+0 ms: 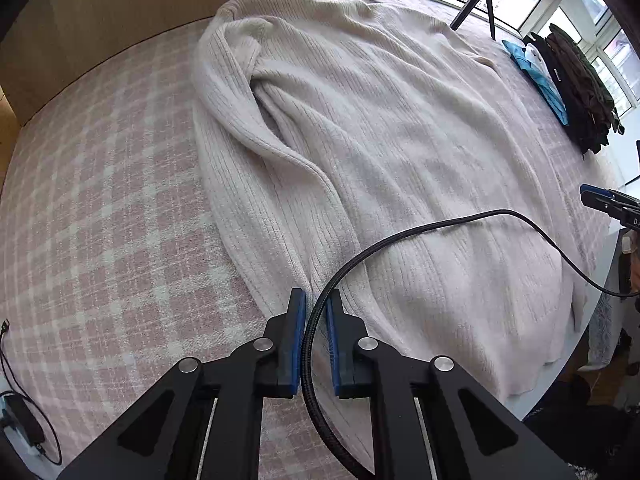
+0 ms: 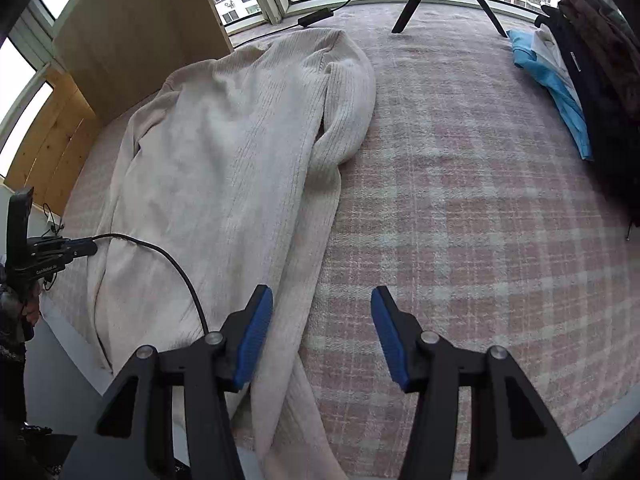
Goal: Fold clothes
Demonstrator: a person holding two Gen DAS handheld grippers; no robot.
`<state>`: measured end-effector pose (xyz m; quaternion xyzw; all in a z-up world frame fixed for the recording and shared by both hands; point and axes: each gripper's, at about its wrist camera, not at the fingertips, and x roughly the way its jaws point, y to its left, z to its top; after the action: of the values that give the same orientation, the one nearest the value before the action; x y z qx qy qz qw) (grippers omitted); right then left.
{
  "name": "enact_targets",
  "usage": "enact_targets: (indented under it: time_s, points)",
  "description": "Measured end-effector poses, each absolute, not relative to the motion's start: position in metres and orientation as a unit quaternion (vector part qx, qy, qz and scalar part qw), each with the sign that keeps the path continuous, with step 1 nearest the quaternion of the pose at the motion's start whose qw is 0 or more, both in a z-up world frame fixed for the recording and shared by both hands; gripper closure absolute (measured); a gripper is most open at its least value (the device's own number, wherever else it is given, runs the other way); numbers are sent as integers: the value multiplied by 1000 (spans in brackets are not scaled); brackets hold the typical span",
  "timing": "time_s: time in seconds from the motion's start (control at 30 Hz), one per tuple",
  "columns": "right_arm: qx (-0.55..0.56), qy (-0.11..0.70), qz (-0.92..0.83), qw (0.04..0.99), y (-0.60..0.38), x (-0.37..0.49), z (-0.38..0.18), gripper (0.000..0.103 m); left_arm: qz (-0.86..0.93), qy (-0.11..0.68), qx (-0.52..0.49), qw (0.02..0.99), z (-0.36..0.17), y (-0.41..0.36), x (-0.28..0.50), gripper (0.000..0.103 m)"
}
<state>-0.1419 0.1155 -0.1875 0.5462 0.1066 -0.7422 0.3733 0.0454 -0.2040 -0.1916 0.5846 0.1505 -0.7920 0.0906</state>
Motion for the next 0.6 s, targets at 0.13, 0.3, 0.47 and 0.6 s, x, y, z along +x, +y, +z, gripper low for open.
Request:
enact_targets:
  time_s: [0.13,0.3,0.47,0.6]
  points:
    - [514,75,-763,384,143,-136,-134,52,-804,162,569,67,-162,-198,65,87]
    - [495,91,-769,393,153,-119,-99,52,-810,184,557,2,-130,-185,94,47]
    - [491,123,-780,368,164,-115,-118,52,-814,144,562,24,-118,-185,96,47]
    - [523,123,-761,362,154,-112,-165,52,-795,190,573,52,-149,-197,88,49]
